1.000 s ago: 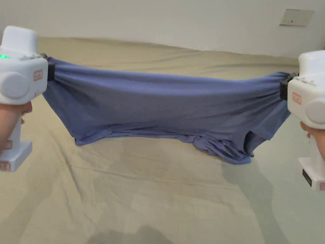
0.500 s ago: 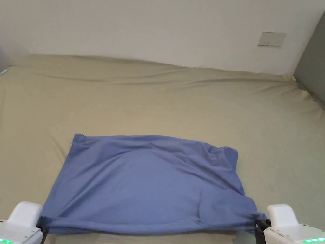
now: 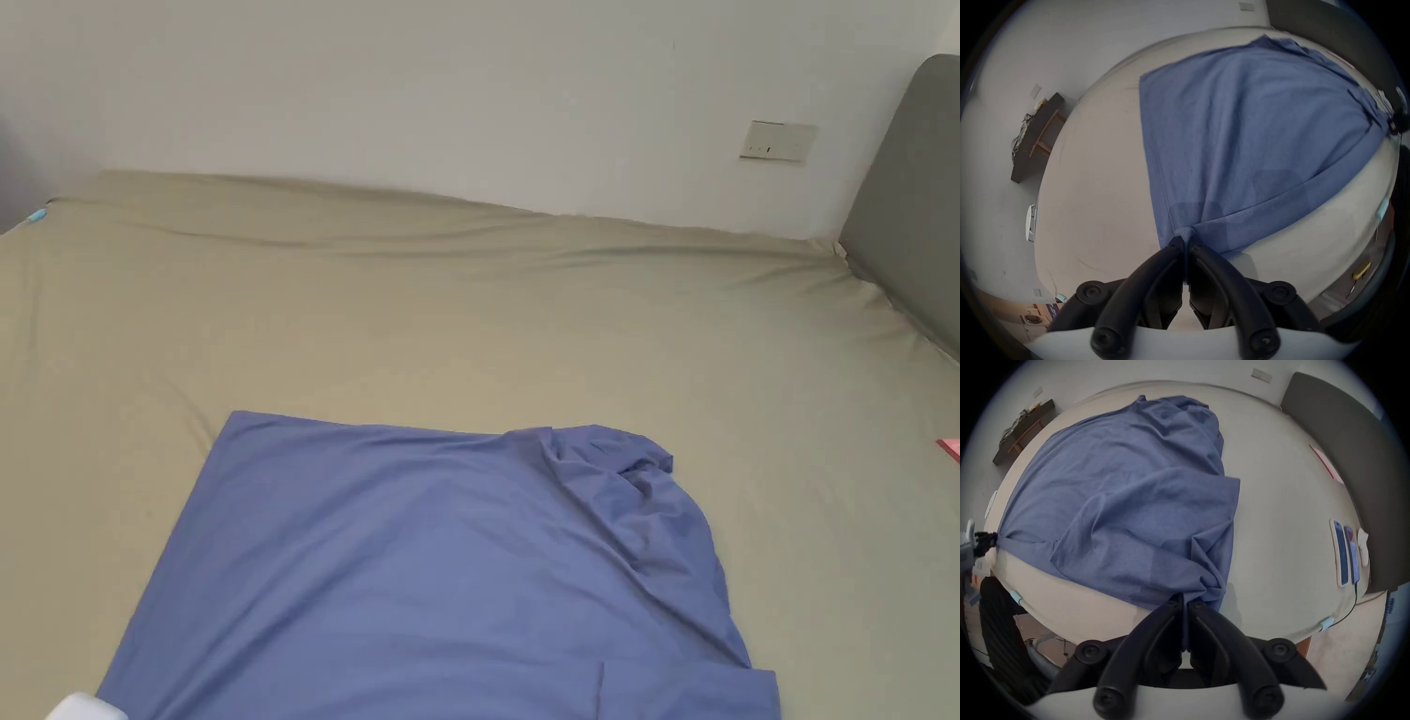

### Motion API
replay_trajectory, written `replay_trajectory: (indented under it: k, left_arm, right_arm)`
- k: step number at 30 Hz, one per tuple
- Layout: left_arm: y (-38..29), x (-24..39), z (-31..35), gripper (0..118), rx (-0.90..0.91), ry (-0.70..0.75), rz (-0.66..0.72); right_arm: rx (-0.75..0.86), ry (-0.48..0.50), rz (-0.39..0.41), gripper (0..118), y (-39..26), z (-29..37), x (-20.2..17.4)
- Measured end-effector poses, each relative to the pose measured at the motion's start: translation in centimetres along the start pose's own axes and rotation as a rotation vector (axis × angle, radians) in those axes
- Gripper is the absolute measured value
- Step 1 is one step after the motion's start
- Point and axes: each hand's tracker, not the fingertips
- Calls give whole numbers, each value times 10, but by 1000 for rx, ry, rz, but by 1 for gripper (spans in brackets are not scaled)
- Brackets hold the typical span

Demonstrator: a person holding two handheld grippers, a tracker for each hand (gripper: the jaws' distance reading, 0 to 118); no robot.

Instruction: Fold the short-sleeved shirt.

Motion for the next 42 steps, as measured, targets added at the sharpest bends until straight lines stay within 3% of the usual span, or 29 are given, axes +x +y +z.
replay_trajectory:
  k: [10,12,14,15,16,20,24,30,31,32,34,35,38,42]
  left_arm:
    - [5,4,-2,2,-37,-8,-21]
    - [5,3,2,19,-22,2,-1]
    - [11,-4,13,72,3,36,56]
    - [16,-12,23,95,41,-5,111]
    - [21,-15,33,107,88,-39,158]
    - [55,-29,96,107,384,-63,340]
    - [92,-27,170,107,708,-21,431]
    - [126,7,255,105,1004,104,390]
    - [129,16,263,96,1023,131,369]
    - [131,22,266,75,1034,150,352]
    - [135,36,270,10,1039,177,342]
    - [134,40,271,5,1051,171,347]
    - [136,47,270,0,1055,139,347]
    - [135,52,270,0,1061,157,327]
  right_arm:
    - [-56,-31,8,4,1,-31,4]
    - [-24,-56,-2,25,0,-28,6]
    - [20,-134,9,91,0,-23,7]
    - [37,-160,1,113,3,-17,11]
    - [74,-154,-9,117,6,-10,14]
    - [336,-142,-50,113,35,54,8]
    - [652,-148,-21,113,67,142,-27]
    - [1013,-124,31,108,85,240,-88]
    - [1065,-125,55,93,83,250,-99]
    - [1091,-144,81,69,82,255,-108]
    - [1139,-182,128,5,82,259,-125]
    - [1167,-196,131,0,79,259,-132]
    - [1146,-176,152,0,77,257,-151]
    - [1129,-171,161,0,73,251,-161]
